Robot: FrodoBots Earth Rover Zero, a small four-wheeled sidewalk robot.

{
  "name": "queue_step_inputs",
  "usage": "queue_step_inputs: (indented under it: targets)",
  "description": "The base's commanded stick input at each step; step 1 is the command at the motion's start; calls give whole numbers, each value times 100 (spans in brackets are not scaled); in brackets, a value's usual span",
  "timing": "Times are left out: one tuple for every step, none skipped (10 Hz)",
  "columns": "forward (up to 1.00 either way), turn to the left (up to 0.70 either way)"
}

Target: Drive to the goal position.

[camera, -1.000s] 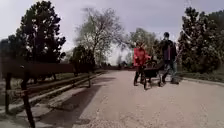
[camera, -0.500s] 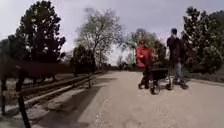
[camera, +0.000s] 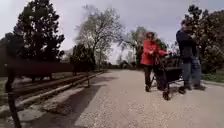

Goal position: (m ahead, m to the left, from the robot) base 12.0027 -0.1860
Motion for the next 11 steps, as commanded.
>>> queue_step_inputs:
  targets:
    - [70,0]
    - [70,0]
    - [70,0]
    - [70,0]
    - [70,0]
    - [70,0]
    - [70,0]
    - [70,0]
    - [70,0]
    - [70,0]
    - [70,0]
